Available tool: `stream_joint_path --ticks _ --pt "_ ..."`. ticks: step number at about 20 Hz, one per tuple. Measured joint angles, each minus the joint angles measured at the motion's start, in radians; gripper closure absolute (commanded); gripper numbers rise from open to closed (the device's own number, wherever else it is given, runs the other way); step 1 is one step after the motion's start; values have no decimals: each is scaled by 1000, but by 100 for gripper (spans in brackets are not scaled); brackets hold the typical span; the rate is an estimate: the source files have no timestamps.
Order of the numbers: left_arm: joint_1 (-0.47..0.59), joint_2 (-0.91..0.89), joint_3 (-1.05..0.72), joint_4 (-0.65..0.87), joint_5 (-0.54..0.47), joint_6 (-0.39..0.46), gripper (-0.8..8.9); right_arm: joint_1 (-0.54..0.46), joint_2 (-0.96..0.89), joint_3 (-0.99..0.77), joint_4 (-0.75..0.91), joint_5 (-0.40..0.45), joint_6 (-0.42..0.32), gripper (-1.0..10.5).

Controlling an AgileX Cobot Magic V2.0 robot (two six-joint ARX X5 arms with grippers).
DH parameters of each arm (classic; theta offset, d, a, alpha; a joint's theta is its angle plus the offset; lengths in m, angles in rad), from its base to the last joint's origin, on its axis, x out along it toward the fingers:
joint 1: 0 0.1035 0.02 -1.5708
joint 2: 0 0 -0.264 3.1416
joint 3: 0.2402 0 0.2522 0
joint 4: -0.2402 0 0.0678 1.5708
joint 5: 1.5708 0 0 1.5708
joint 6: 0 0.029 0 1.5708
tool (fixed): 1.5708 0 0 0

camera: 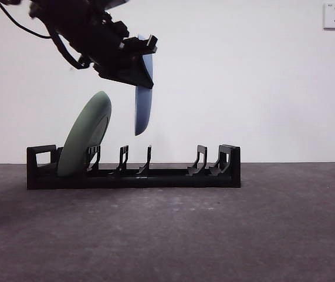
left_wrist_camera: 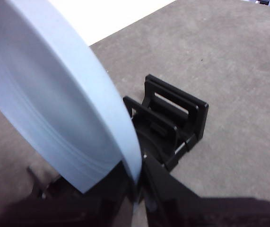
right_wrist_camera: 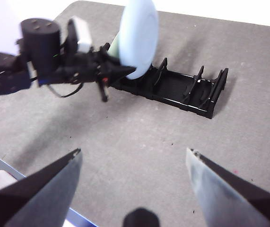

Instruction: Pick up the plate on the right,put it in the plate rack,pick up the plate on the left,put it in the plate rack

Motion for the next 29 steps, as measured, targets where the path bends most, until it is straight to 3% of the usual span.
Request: stream_joint_path --ticks 16,29 --pt "29 180 65 -22 -4 3 822 0 -1 -17 0 1 -37 571" --pt "28 182 65 -113 -30 102 822 0 0 -82 0 1 -44 571"
